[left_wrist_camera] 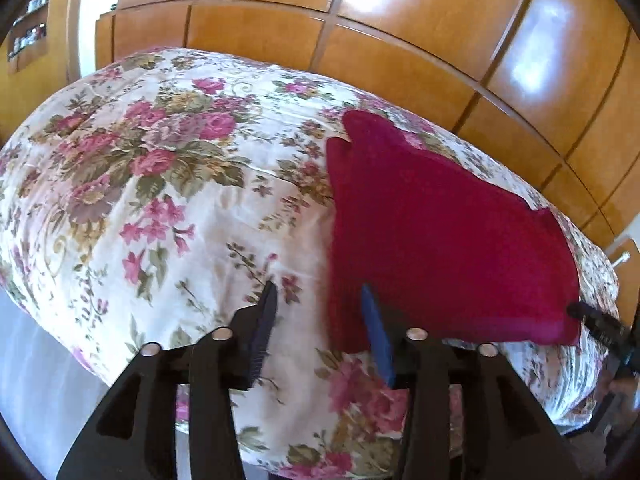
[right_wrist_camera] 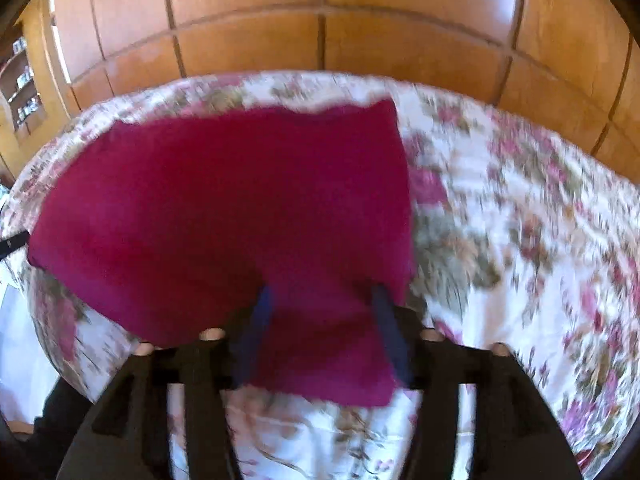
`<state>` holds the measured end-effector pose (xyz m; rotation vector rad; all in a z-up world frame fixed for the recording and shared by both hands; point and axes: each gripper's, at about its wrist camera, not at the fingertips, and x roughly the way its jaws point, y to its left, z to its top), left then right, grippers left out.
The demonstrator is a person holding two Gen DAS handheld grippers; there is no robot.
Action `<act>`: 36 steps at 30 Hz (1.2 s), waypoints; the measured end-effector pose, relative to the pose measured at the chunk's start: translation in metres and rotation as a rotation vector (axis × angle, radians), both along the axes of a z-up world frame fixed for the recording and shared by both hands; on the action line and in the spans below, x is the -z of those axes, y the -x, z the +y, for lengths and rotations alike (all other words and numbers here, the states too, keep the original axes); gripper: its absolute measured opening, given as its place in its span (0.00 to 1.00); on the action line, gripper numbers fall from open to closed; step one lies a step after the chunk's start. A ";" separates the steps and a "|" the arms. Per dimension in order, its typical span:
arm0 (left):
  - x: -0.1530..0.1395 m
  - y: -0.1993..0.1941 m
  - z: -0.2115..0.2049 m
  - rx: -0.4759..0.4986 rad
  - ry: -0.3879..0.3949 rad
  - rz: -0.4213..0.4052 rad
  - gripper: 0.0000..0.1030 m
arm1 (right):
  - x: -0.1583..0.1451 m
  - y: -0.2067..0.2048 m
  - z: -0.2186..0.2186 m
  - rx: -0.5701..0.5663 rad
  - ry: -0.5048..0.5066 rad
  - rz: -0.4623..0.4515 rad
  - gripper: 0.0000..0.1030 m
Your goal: Fold small clothes
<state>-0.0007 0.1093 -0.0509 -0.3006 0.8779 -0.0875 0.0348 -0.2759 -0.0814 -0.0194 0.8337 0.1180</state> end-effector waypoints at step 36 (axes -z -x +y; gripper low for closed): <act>-0.018 -0.014 -0.022 0.011 -0.157 -0.026 0.44 | 0.048 -0.026 0.085 -0.177 -0.089 -0.008 0.89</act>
